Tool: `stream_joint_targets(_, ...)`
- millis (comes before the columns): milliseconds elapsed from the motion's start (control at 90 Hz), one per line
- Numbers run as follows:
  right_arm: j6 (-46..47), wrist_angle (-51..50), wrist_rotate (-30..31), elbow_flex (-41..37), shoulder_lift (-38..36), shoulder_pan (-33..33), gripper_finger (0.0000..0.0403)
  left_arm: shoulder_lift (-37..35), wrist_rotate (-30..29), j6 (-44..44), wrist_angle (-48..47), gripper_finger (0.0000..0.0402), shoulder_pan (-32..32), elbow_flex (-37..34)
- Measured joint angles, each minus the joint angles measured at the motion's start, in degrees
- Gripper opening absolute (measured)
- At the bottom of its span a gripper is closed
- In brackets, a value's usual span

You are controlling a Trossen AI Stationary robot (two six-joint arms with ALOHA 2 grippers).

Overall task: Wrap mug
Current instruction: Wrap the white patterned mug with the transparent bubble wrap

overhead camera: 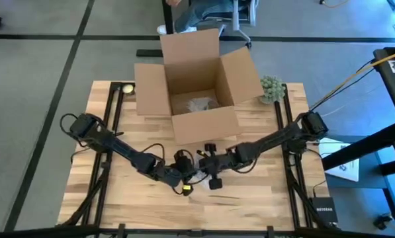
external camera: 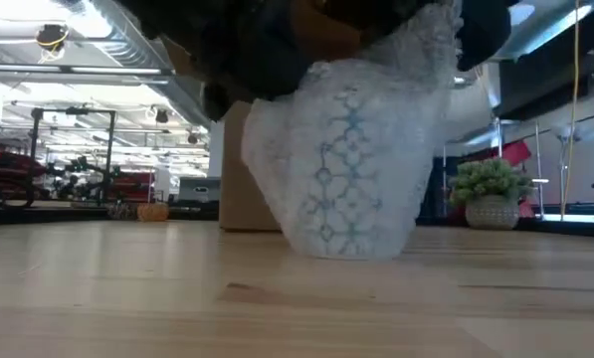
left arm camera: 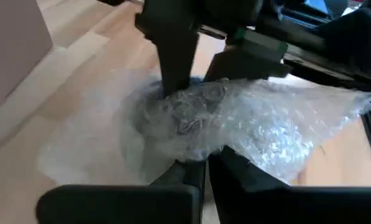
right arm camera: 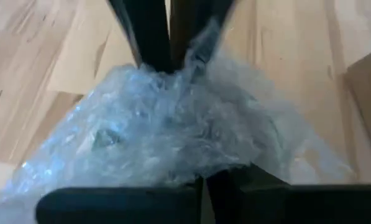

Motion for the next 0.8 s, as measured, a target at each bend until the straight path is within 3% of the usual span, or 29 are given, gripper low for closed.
stream_joint_targets(211,0.26,0.37,-0.23,0.02,0.37,0.48,0.0001,-3.25,-9.22,5.96,0.44,0.0,-0.63,0.3)
stream_joint_targets(467,0.08,0.38,0.18,0.02,0.42,0.44,0.0001,2.32,-2.39,5.52,2.89,0.0,3.46,0.33)
stream_joint_targets(633,0.1,-0.73,0.16,-0.16,0.29,0.39,0.0,8.3,-4.09,-0.1,8.62,0.0,4.36,0.47)
stream_joint_targets(800,0.05,-12.9,-0.13,4.66,-1.65,0.79,0.0001,8.46,-2.11,2.68,8.84,0.0,4.95,0.63)
